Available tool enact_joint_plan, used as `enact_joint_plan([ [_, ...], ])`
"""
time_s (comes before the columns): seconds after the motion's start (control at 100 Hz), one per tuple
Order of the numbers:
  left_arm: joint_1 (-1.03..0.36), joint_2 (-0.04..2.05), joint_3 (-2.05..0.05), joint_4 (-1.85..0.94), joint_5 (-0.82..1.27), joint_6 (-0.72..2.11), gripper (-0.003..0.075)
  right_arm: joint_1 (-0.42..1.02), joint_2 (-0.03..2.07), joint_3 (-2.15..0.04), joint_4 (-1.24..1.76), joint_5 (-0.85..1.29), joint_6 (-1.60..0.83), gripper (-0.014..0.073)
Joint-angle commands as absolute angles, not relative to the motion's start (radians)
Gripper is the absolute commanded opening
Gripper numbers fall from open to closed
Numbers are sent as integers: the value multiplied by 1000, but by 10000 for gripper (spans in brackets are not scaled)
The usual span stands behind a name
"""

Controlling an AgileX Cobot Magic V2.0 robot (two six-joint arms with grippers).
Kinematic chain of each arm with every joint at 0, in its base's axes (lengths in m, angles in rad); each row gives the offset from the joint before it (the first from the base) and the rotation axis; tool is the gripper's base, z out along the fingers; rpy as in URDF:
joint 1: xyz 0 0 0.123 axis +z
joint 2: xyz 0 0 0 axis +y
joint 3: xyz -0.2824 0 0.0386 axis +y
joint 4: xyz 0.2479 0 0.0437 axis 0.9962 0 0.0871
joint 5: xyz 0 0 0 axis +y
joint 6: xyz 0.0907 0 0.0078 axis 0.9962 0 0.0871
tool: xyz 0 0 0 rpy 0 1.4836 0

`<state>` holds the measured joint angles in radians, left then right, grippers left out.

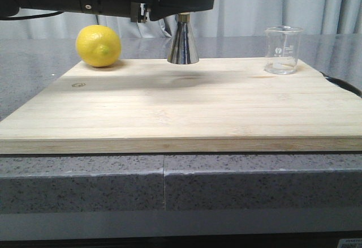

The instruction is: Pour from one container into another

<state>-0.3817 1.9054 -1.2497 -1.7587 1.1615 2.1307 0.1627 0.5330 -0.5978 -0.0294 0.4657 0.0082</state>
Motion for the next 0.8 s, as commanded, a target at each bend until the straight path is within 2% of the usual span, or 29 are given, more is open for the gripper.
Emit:
enact_joint_plan([
  [0.0,-387,1845,-1281,-1852,1234,2122,260,163,535,-625,-33,393,0,568],
  [0.79,-387,1879,-1281,-1852,1178,2178,260,163,535,-625,-33,393,0,568],
])
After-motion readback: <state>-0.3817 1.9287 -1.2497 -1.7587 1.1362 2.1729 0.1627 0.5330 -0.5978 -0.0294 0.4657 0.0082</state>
